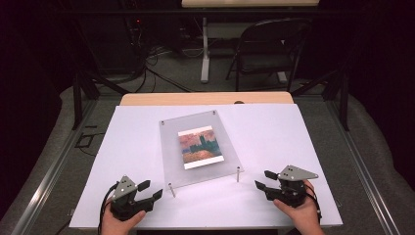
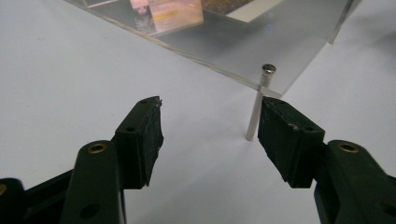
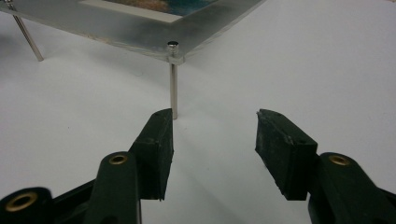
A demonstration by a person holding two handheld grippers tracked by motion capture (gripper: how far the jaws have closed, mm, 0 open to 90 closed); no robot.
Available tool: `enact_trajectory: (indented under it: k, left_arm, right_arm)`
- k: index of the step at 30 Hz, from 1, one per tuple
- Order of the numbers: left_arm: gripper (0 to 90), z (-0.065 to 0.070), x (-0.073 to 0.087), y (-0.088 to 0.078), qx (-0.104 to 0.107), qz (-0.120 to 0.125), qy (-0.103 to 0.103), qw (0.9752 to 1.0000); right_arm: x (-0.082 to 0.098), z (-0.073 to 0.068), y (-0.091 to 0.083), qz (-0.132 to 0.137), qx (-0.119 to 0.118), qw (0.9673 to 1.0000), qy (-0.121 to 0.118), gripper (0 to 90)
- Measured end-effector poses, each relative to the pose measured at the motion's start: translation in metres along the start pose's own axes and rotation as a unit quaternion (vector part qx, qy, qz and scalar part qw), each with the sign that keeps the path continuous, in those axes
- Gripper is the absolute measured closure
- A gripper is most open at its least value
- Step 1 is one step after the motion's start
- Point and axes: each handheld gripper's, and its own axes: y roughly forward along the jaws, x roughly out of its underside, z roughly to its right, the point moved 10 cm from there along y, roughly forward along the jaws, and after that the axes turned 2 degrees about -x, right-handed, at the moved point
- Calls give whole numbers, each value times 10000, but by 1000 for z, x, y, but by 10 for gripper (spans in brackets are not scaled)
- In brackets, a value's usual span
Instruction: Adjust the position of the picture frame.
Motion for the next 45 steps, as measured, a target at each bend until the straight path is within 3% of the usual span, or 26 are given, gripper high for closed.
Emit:
enact_trajectory:
  k: [9, 16, 20, 26, 34, 45]
  left_arm:
    - [488, 16, 5, 8, 220, -212, 103, 9995]
    - [574, 24, 1, 19, 337, -226, -22, 9992]
    - [612, 28, -2, 23, 313, -207, 49, 9993]
    - [691, 31, -1, 31, 297, -282, -60, 9991]
    - [756, 35, 1, 42, 91, -311, -5, 9995]
    - [814, 32, 4, 51, 109, -283, -238, 9993]
  right_arm:
    - [-3, -2, 5, -25, -89, 9999, -43, 472]
    - [-3, -1, 6, -15, -118, 9999, 3, 474]
    - [-3, -1, 5, -9, -108, 9999, 27, 476]
    - [-4, -4, 6, 2, -185, 9998, 41, 495]
    - [-7, -12, 11, 4, -337, 9994, -30, 546]
    - [-9, -14, 13, 46, -375, 9993, 31, 578]
